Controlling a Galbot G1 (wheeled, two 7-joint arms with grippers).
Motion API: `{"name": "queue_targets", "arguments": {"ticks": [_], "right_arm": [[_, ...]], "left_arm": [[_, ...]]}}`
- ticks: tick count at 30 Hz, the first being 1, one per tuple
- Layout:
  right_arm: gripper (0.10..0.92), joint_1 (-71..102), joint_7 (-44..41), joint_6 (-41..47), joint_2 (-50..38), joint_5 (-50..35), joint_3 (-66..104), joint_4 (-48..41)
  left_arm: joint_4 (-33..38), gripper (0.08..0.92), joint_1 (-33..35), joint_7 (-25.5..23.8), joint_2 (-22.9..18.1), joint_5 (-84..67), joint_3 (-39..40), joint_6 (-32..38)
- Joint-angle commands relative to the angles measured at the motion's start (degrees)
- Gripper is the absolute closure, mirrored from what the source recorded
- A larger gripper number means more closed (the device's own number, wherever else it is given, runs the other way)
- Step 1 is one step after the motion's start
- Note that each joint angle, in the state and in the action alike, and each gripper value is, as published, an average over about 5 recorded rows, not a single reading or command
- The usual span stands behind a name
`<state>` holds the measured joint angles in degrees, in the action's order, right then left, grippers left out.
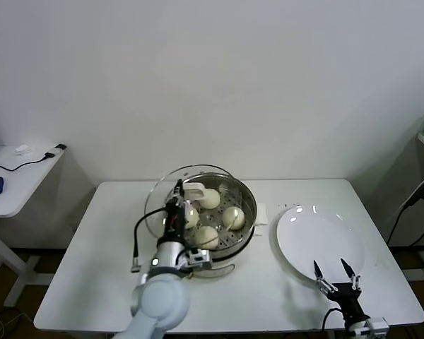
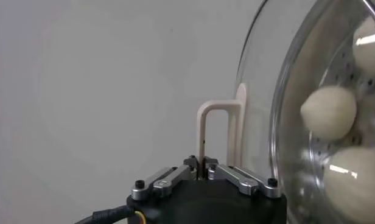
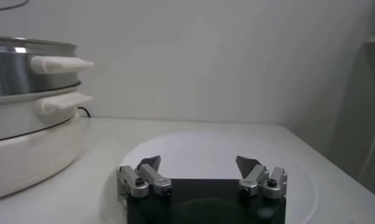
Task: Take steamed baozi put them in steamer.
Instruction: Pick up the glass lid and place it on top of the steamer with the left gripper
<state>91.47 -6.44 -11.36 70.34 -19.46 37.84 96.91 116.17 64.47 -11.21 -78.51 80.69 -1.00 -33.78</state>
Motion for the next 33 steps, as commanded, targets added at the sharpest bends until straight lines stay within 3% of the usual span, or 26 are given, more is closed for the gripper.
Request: {"name": "queue_targets", "arguments": {"ticks": [1, 14, 33], "right_arm": [[0.203, 0.0, 0.1, -0.8, -0.1, -0.9, 0.2, -0.5], [0.203, -0.1, 0.4, -1.3, 0.3, -0.9, 0.4, -0.8], [0.203, 0.2, 0.6, -2.0, 0.6, -0.7, 0.8, -0.5]], "left_arm": [[-7.8, 0.856, -3.6, -0.7, -7.1, 5.9, 6.6, -1.1], [-13.5, 0.856, -4.3, 2.1, -7.4, 6.4, 4.3, -0.9], [-14.6, 0.856, -3.9, 2.2, -6.0, 7.9, 3.0, -0.5]]}}
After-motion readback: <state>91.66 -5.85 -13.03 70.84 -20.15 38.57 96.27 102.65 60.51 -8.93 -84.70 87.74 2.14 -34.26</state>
